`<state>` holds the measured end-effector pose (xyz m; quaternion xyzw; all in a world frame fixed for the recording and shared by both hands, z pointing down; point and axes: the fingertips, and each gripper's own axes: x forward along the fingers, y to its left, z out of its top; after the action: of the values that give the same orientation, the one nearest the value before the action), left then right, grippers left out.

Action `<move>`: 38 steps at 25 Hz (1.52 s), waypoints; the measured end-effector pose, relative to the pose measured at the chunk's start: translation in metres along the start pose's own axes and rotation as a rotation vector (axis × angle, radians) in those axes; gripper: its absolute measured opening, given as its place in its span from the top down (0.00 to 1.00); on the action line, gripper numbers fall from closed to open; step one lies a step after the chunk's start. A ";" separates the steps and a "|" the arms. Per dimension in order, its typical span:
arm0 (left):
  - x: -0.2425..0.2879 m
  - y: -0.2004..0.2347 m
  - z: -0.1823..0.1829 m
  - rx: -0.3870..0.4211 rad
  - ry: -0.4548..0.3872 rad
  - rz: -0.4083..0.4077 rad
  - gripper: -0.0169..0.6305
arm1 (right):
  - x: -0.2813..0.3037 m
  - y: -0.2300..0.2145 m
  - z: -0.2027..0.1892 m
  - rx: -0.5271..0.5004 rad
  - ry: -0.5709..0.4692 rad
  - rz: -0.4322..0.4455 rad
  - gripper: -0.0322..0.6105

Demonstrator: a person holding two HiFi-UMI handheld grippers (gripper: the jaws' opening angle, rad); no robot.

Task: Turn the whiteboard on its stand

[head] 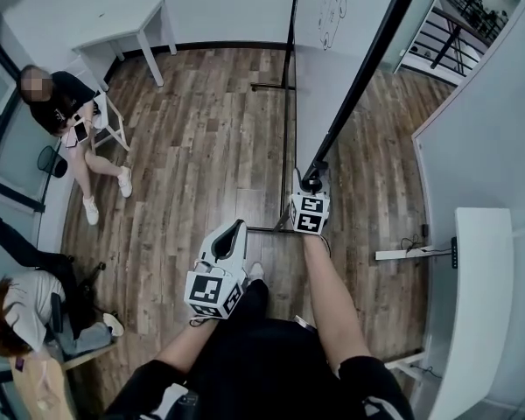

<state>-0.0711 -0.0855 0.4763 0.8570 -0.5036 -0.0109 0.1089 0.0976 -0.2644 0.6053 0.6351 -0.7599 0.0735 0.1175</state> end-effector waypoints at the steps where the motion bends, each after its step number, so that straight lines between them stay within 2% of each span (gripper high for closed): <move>1: -0.011 -0.004 -0.001 0.002 -0.006 0.003 0.95 | -0.009 0.005 -0.002 0.002 -0.001 0.003 0.72; 7: -0.073 -0.031 -0.006 0.018 -0.028 0.028 0.95 | -0.061 0.016 -0.021 -0.007 0.004 -0.003 0.72; 15: -0.156 -0.056 -0.032 0.035 -0.050 0.064 0.95 | -0.124 0.037 -0.040 0.007 -0.012 0.016 0.72; 20: -0.216 -0.077 -0.048 0.027 -0.042 0.074 0.95 | -0.167 0.053 -0.051 0.008 -0.020 0.023 0.72; 26: -0.270 -0.097 -0.047 0.042 -0.031 0.070 0.95 | -0.206 0.071 -0.058 0.009 0.005 0.018 0.72; 34: -0.309 -0.108 -0.043 0.066 -0.009 0.057 0.95 | -0.252 0.090 -0.075 0.026 0.032 0.029 0.72; 38: -0.319 -0.109 -0.043 0.060 -0.002 0.043 0.95 | -0.277 0.098 -0.080 0.024 0.012 0.028 0.72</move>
<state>-0.1295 0.2494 0.4680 0.8489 -0.5219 0.0058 0.0829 0.0542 0.0371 0.6109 0.6254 -0.7669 0.0882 0.1135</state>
